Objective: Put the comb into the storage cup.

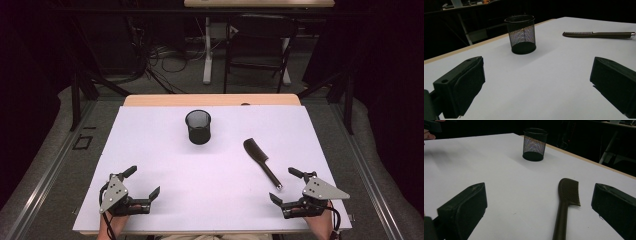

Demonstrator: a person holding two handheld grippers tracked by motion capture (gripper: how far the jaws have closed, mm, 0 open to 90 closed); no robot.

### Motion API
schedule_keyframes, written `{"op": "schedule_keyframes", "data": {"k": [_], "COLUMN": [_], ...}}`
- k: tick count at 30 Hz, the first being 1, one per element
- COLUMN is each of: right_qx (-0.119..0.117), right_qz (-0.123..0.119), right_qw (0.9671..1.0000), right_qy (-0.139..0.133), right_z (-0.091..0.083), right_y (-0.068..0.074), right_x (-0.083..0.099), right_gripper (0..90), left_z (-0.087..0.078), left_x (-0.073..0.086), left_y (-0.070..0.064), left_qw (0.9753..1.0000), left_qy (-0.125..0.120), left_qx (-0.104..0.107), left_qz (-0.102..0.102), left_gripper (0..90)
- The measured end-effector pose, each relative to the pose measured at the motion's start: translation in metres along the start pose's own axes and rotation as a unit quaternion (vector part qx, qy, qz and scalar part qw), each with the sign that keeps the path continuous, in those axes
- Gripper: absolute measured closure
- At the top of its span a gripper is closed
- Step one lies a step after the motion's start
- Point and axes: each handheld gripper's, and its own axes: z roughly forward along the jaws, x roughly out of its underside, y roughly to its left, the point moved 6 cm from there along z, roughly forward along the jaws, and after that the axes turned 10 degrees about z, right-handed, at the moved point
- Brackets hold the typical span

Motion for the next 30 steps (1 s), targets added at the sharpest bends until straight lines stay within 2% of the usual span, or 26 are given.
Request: {"op": "schedule_keyframes", "data": {"k": [9,18,24,27,30], "right_qx": [0.004,0.023,0.034,0.040,0.044], "right_qz": [0.007,0.015,0.030,0.041,0.045], "right_qw": [0.9997,0.9983,0.9962,0.9938,0.9928], "right_qy": [0.024,0.052,0.074,0.095,0.102], "right_z": [0.006,0.014,0.021,0.027,0.029], "right_y": [-0.003,-0.009,-0.012,-0.013,-0.013], "right_x": [0.003,0.004,0.003,0.005,0.005], "right_gripper": [0.0,0.0,0.0,0.0,0.0], "left_z": [0.003,0.003,0.004,0.005,0.005], "left_x": [0.000,0.000,0.001,0.001,0.001], "left_y": [0.001,0.002,0.003,0.002,0.001], "left_qw": [1.0000,1.0000,1.0000,1.0000,1.0000], "left_qy": [0.003,0.004,0.007,0.008,0.009], "left_qx": [0.000,-0.001,-0.001,0.000,-0.001], "left_qz": [0.000,0.001,-0.001,0.000,0.001], "left_gripper": [0.0,0.0,0.0,0.0,0.0]}}
